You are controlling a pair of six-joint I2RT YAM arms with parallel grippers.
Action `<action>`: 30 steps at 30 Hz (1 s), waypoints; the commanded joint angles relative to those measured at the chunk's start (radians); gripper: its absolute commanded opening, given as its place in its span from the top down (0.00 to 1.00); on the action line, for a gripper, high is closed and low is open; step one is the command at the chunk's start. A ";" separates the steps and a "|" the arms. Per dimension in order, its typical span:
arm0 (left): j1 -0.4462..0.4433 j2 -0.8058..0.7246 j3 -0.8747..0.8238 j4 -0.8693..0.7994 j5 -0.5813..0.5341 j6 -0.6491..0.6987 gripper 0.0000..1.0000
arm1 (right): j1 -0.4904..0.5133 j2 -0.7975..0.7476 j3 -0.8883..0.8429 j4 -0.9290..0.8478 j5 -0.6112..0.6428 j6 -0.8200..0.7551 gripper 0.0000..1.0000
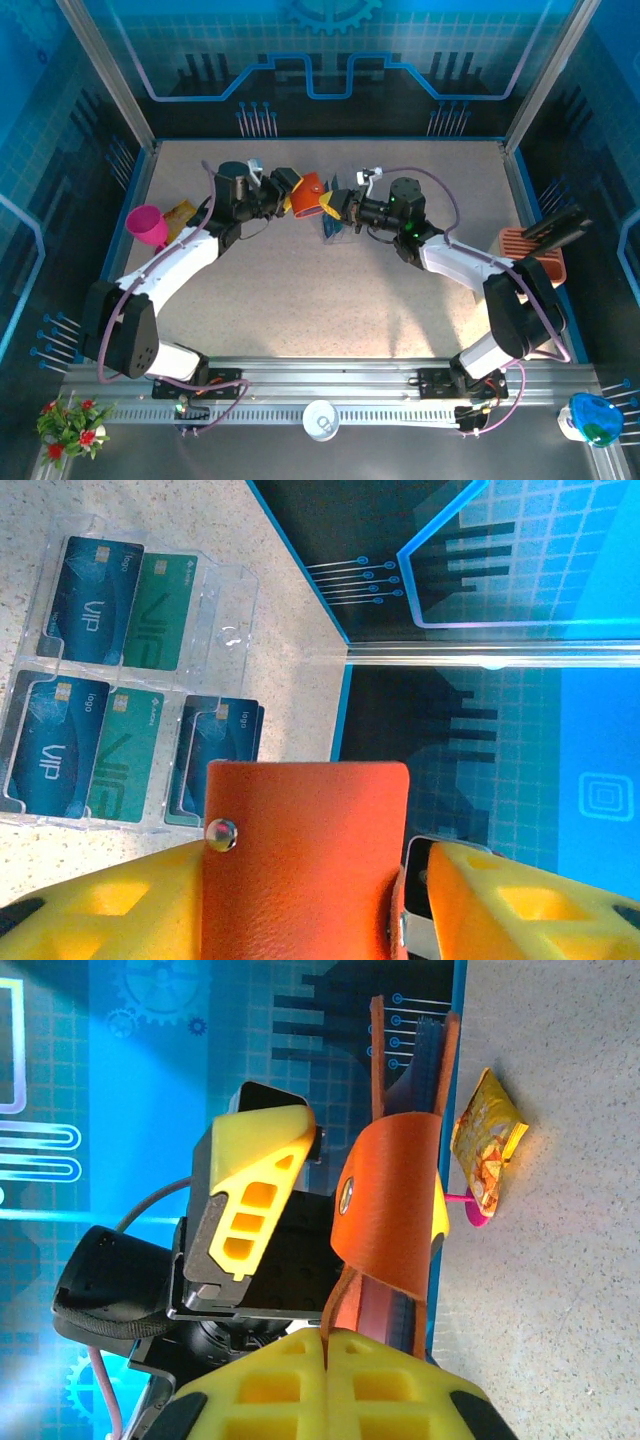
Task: Put the credit cards into the card holder
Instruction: Pass the card holder.
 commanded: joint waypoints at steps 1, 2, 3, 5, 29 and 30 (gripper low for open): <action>-0.011 0.015 -0.018 0.041 0.036 -0.009 0.48 | 0.006 0.019 -0.008 0.066 0.008 0.016 1.00; -0.012 0.017 -0.019 0.042 0.037 -0.009 0.49 | 0.006 0.022 -0.008 0.068 0.008 0.017 1.00; -0.013 0.016 -0.020 0.045 0.035 -0.009 0.50 | 0.006 0.025 -0.007 0.070 0.008 0.018 1.00; -0.012 0.018 -0.024 0.052 0.035 -0.009 0.53 | 0.006 0.030 -0.007 0.074 0.008 0.022 1.00; -0.018 0.047 -0.004 0.046 0.128 0.247 0.97 | -0.110 -0.135 0.305 -1.091 0.124 -0.754 0.59; -0.019 0.044 -0.004 0.042 0.135 0.264 0.97 | -0.102 -0.129 0.337 -1.142 0.156 -0.789 0.58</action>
